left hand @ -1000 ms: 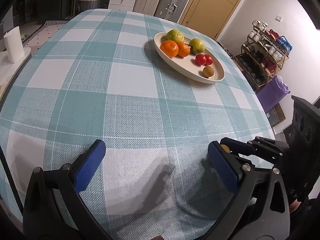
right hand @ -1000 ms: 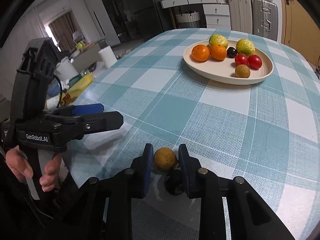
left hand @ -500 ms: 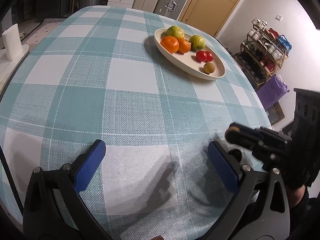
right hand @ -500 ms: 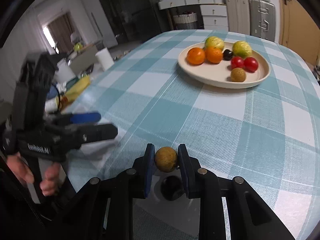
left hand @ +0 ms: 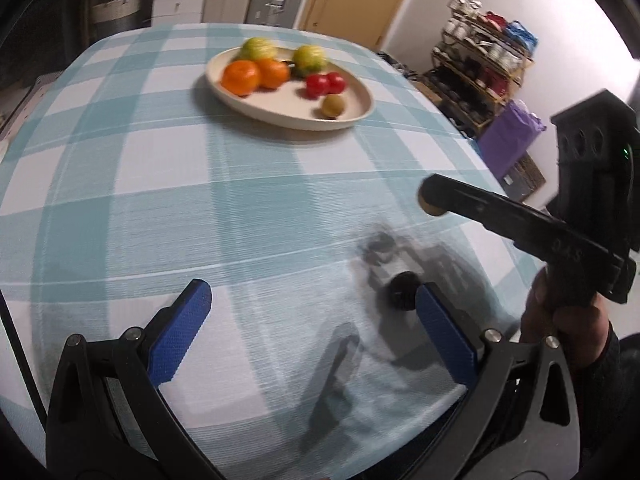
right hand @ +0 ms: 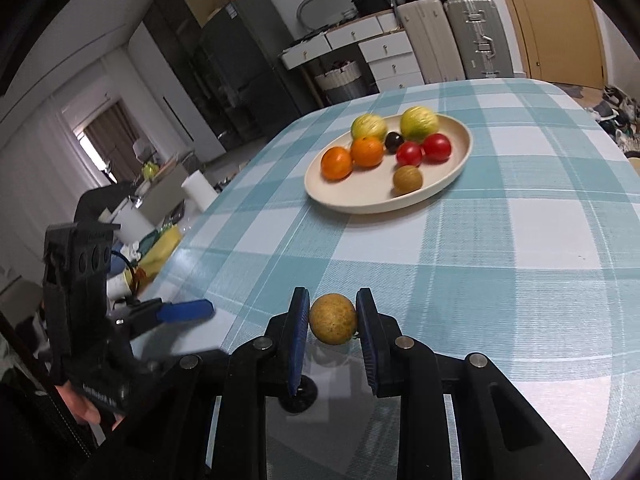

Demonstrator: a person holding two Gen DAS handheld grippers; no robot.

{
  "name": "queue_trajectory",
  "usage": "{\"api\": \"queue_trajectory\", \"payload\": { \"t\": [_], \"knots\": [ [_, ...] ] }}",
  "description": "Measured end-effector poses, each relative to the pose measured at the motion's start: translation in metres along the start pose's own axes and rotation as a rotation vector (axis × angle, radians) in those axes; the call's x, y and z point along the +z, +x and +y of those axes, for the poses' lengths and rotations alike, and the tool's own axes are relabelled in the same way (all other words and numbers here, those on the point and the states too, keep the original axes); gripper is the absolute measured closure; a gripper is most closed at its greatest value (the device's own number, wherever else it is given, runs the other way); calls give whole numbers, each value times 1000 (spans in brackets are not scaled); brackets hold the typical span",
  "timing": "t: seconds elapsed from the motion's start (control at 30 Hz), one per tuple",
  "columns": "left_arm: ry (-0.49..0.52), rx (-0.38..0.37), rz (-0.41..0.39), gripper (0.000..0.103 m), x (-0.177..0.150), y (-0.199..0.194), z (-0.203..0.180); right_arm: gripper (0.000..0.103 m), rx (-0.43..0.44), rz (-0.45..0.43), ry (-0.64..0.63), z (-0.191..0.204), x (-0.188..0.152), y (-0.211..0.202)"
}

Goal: Organize fruits
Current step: 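Grasp the dark purple plum with the left tool while the right tool holds the brown fruit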

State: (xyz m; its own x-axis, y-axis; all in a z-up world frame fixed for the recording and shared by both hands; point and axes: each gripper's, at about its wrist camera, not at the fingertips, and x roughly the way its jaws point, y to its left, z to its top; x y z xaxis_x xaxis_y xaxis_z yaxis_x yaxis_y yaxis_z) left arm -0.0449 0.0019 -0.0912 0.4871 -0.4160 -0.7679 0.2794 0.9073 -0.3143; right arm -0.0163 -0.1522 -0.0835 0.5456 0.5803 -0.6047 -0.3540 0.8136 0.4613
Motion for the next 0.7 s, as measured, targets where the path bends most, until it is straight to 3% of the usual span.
{"api": "queue_trajectory", "payload": {
  "t": [0.23,0.3,0.43,0.53,0.63,0.7],
  "knots": [
    [63,-40,35,4,3,14,-26,78,8,-39,15,-11,0,-15],
    [83,-43,52,14,4,17,-31,78,12,-48,18,-13,-1,-17],
    [133,-55,66,23,5,22,-44,78,18,-55,31,-20,-2,-21],
    [170,-55,90,41,3,27,-53,78,22,-57,35,-24,-4,-22],
    [196,-49,106,51,1,32,-59,78,26,-59,36,-26,-5,-23],
    [204,-69,101,72,0,32,-62,78,28,-61,36,-26,-6,-23]
  ]
}}
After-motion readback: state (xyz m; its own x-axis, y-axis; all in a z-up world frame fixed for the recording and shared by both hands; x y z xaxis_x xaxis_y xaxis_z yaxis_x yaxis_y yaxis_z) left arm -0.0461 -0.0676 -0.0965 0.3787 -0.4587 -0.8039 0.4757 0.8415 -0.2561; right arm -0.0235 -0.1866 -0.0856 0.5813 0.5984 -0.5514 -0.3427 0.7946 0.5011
